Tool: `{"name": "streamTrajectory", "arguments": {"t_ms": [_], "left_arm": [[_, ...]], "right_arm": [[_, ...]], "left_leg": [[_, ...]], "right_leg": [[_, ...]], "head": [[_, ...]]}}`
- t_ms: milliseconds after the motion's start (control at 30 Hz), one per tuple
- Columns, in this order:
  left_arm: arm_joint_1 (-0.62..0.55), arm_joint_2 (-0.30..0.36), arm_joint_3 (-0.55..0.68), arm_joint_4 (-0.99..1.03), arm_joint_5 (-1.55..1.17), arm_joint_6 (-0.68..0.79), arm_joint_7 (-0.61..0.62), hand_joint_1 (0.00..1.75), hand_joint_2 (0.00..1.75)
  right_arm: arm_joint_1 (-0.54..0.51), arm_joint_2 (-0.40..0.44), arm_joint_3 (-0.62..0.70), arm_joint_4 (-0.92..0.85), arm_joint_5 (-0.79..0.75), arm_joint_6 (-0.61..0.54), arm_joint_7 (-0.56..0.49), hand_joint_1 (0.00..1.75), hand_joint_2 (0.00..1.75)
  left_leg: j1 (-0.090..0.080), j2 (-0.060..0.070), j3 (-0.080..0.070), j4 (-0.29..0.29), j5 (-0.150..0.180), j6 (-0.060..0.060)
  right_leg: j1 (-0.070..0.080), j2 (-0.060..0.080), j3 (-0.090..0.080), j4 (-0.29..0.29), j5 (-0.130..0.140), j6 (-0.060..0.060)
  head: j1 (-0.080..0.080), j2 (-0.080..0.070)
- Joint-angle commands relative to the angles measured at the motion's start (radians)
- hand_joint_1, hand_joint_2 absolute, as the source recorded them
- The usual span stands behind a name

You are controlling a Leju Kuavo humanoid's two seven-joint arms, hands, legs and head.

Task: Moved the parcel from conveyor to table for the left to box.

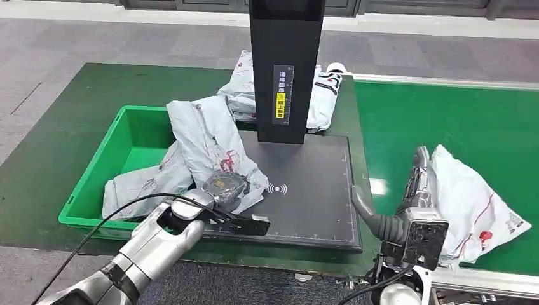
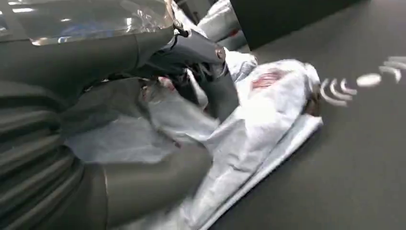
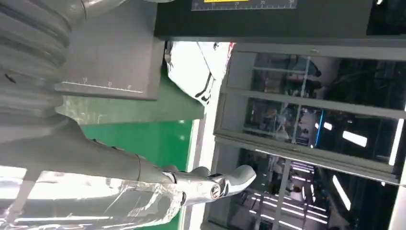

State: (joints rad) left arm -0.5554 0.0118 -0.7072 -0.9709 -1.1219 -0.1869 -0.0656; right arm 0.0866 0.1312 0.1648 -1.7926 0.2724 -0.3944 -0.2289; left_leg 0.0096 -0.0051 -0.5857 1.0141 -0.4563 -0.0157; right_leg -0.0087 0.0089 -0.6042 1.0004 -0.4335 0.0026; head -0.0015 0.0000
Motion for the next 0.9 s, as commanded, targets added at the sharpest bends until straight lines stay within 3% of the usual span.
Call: {"name": "streamTrajectory", "arguments": {"t_ms": [33,900], "left_arm": [[-0.067,0.009,-0.096,0.182,-0.049,0.027,0.033,1.75,1.75],[-0.069,0.011,-0.094,0.183,-0.048,0.027,0.032,1.75,1.75]], "right_arm": [[-0.038,0.022,-0.067,0.067,0.001,0.008,-0.005,0.0,1.75],[-0.039,0.022,-0.067,0.067,0.001,0.008,-0.005,0.0,1.75]], "left_leg": [[0.0,0.001,0.002,-0.001,0.0,0.0],[0.0,0.001,0.004,-0.003,0.001,0.0]], "right_leg": [[0.001,0.0,0.002,-0.001,0.0,0.0],[0.0,0.0,0.003,-0.002,0.001,0.0]], "head": [[0.0,0.0],[0.0,0.0]]}}
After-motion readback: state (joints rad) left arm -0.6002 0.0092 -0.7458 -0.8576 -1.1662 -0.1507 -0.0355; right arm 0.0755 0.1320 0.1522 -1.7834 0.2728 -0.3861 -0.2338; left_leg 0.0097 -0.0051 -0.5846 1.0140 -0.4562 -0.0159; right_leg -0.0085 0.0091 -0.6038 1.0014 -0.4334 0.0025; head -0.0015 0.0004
